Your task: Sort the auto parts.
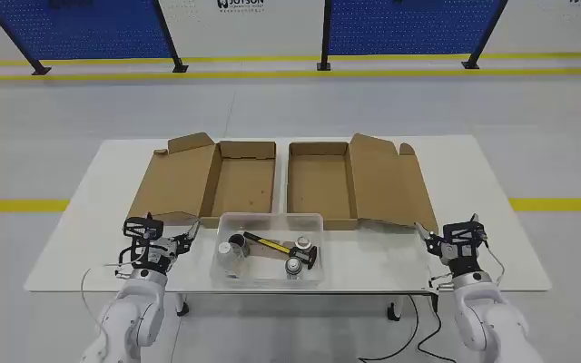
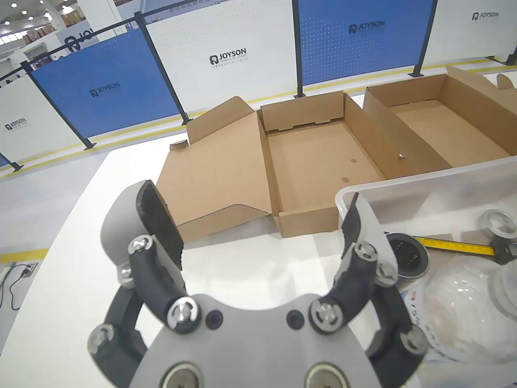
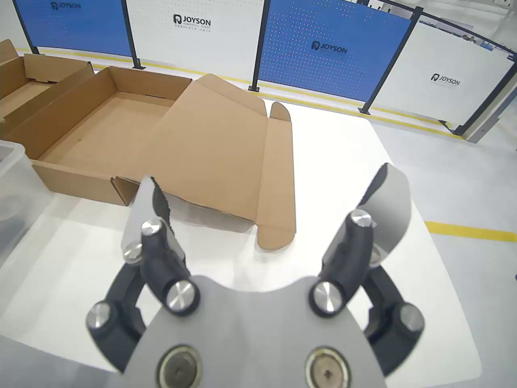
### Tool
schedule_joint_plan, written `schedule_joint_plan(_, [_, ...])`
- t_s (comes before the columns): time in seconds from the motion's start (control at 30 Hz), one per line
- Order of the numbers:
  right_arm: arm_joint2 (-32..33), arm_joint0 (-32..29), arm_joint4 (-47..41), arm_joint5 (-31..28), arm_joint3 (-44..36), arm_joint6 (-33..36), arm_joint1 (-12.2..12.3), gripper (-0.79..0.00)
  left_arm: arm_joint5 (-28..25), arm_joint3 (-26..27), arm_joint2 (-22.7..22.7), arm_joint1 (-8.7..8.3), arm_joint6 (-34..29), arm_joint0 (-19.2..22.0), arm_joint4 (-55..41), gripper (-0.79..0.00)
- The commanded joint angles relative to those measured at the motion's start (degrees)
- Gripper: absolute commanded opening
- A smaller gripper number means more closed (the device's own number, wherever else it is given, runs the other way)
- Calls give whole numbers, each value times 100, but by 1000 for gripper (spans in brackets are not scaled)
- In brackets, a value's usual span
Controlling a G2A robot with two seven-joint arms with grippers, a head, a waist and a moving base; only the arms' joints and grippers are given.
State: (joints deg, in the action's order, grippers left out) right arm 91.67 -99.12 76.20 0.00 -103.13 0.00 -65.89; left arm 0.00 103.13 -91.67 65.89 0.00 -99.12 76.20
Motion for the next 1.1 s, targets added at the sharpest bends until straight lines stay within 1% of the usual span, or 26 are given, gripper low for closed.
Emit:
schedule_joint_plan(0.0, [0,0,0,0,0,0,0,-1,0,0,0,0,0,0,0,-1])
schedule_joint_plan(0.57, [0,0,0,0,0,0,0,0,-7,-1,-18,2,10,31,14,0])
schedule_joint_plan(0.67, [0,0,0,0,0,0,0,0,-139,152,-68,5,-40,131,-148,0])
schedule_joint_plan(0.77, [0,0,0,0,0,0,0,0,-458,410,-114,0,-150,154,-375,0])
schedule_joint_plan(0.83, [0,0,0,0,0,0,0,0,-770,613,-155,-8,-298,133,-609,0])
schedule_joint_plan(1.07, [0,0,0,0,0,0,0,0,-2074,1257,-312,-75,-1020,-134,-1223,0])
